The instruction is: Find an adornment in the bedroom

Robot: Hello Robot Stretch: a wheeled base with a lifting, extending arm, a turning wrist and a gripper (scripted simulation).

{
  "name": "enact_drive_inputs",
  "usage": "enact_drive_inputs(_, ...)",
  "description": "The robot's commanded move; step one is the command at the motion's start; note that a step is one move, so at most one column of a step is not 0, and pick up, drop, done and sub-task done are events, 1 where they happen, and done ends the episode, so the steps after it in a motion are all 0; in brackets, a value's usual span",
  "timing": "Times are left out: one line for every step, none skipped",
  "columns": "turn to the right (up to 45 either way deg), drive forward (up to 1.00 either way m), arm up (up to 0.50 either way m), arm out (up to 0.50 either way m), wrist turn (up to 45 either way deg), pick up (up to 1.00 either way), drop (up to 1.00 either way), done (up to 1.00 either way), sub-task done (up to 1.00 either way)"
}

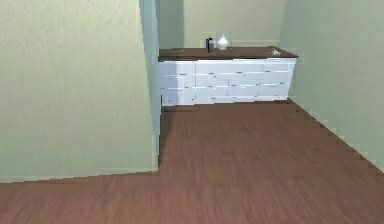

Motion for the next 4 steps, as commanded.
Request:
enact_drive_inputs(-45.0, 0.0, 0.0, 0.0, 0.0, 0.0, 0.0, 0.0, 0.0)
enact_drive_inputs(-30.0, 0.0, 0.0, 0.0, 0.0, 0.0, 0.0, 0.0, 0.0)
enact_drive_inputs(0.0, 1.0, 0.0, 0.0, 0.0, 0.0, 0.0, 0.0, 0.0)
enact_drive_inputs(0.0, 1.0, 0.0, 0.0, 0.0, 0.0, 0.0, 0.0, 0.0)
